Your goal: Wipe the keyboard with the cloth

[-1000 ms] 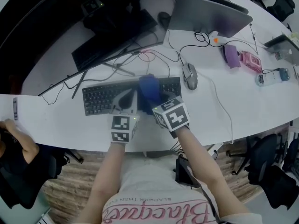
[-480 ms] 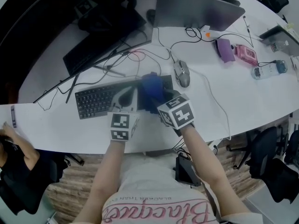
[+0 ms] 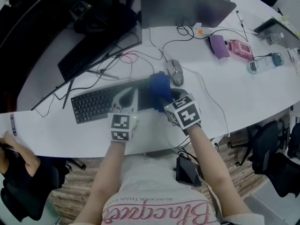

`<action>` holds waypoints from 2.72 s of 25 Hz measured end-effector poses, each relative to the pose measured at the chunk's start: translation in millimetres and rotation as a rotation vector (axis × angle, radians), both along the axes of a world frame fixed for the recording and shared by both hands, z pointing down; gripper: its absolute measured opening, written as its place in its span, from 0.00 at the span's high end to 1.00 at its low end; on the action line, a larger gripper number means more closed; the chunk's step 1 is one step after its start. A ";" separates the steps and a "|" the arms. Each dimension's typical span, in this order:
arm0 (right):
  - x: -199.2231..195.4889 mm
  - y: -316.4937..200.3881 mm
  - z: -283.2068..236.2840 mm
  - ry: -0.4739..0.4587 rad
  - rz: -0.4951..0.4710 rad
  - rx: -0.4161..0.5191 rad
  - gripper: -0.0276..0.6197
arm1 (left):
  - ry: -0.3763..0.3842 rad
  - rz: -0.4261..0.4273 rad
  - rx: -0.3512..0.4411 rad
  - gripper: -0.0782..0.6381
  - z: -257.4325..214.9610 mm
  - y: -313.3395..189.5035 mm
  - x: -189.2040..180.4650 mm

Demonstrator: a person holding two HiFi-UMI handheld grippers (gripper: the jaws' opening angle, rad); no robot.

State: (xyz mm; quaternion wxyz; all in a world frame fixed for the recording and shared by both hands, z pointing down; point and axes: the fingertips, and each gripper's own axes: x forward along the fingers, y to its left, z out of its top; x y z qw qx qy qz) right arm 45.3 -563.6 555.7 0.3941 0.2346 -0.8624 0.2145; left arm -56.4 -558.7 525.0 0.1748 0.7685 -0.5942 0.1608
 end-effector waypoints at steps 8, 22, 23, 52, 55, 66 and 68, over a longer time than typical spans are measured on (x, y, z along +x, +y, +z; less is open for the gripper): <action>30.5 -5.8 0.7 0.064 0.030 0.047 0.80 | 0.000 0.030 0.015 0.88 -4.8 -3.7 15.6; 65.7 0.8 -22.4 0.116 0.111 0.143 0.80 | -0.030 0.059 0.087 0.88 -34.9 2.6 19.4; 65.9 1.6 -28.8 0.111 0.120 0.157 0.80 | -0.029 0.060 0.092 0.88 -39.6 4.1 17.6; -73.1 80.9 -201.8 -0.218 0.155 0.629 0.81 | -0.066 0.015 0.421 0.88 -182.3 88.9 -66.7; -95.2 91.6 -215.0 -0.259 0.120 0.673 0.81 | -0.071 0.005 0.460 0.88 -194.4 98.7 -78.2; -157.5 123.7 -263.9 -0.513 0.011 0.762 0.81 | -0.102 -0.046 0.554 0.88 -231.4 130.0 -112.7; -165.2 129.0 -268.3 -0.547 -0.002 0.772 0.81 | -0.104 -0.056 0.578 0.88 -238.4 135.6 -117.0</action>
